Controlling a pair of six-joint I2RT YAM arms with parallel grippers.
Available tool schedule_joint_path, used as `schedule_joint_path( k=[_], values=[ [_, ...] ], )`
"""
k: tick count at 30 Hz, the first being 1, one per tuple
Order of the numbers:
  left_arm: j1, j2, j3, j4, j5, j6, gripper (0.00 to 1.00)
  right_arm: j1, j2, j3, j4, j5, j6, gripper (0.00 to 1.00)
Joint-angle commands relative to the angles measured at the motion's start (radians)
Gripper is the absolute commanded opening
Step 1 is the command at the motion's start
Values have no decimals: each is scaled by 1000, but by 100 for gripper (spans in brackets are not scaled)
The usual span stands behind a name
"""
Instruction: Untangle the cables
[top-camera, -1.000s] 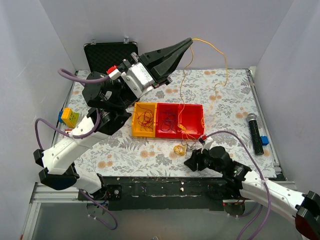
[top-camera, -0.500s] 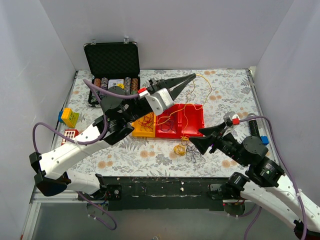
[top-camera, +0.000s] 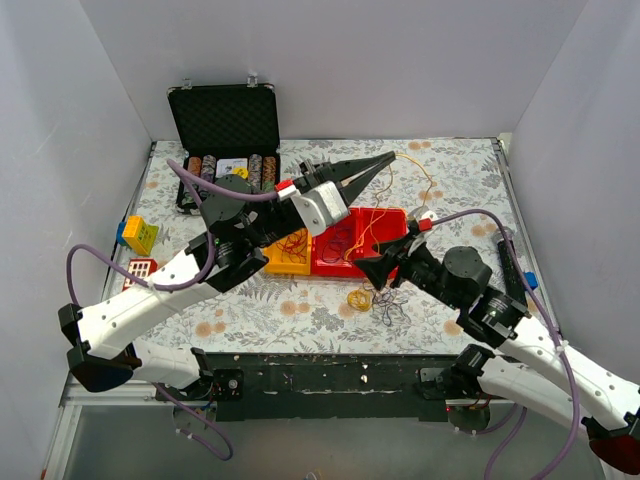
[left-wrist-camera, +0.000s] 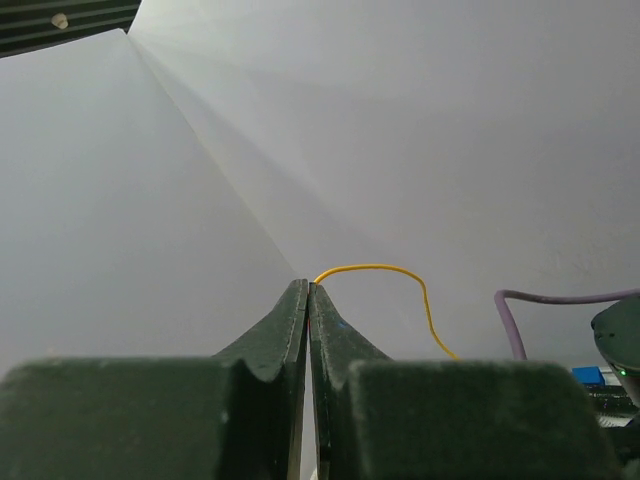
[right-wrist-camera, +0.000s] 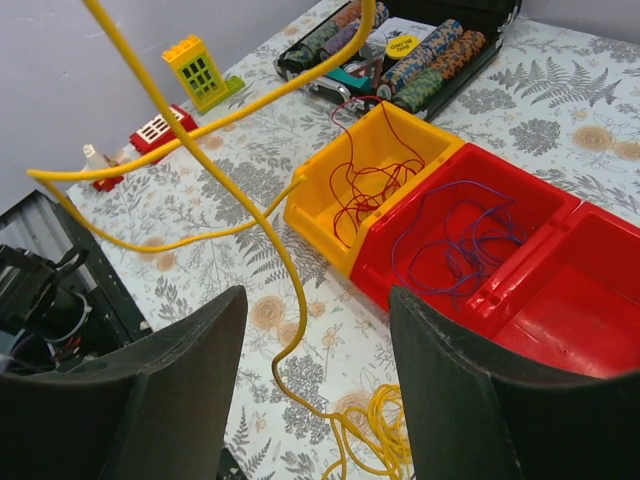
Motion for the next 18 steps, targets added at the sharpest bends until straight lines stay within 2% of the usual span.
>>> schedule_joint_path(
  k=[1, 8, 18],
  values=[
    [-11, -20, 63, -12, 9, -5, 0, 1, 44, -29, 161, 51, -16, 63],
    [-17, 18, 195, 5, -1, -16, 0, 1, 70, -176, 214, 75, 30, 54],
    [-31, 66, 348, 19, -7, 1, 0, 1, 147, -326, 270, 26, 109, 53]
  ],
)
